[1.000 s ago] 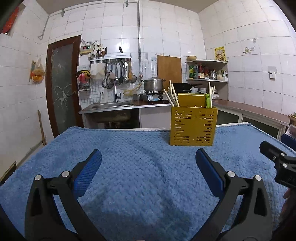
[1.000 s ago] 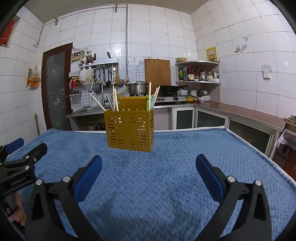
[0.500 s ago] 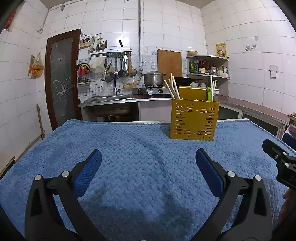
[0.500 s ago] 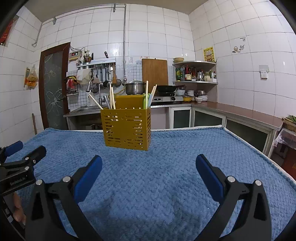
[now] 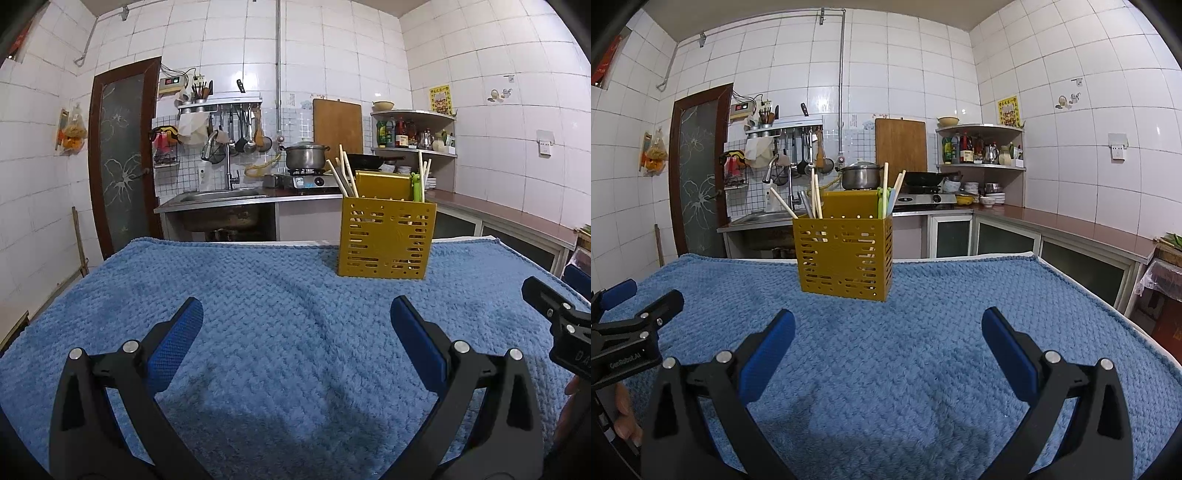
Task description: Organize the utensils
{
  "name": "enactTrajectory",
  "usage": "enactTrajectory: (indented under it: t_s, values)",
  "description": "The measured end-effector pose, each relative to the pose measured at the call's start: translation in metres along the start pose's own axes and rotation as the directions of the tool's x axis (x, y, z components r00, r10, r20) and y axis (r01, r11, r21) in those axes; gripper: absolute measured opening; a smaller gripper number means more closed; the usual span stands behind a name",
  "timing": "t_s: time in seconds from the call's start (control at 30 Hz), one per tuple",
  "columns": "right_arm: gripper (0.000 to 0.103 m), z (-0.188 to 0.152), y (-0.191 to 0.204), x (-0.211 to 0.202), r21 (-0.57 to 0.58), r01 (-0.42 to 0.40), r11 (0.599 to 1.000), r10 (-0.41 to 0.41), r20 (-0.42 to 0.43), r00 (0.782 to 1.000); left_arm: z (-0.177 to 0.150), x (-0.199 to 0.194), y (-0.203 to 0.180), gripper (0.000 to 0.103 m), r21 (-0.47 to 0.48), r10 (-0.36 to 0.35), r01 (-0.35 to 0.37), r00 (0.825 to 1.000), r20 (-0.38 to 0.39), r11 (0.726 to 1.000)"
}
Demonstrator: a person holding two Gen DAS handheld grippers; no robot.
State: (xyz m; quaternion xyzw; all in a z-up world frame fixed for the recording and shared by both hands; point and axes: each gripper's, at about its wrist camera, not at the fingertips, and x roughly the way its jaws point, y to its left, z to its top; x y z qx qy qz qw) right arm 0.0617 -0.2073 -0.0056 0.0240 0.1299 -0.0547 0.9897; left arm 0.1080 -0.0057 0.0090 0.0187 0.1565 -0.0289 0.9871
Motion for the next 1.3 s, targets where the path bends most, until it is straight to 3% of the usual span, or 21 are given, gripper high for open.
enactTrajectory:
  t_s: [1.3]
  values:
    - [0.099,0.0001,-0.0025,0.0021,0.004,-0.001,1.0,0.001,-0.002,1.0,-0.0016,-0.0016,-0.0008,0.098,0.003,0.008,-0.008,1.0,0.001,1.0]
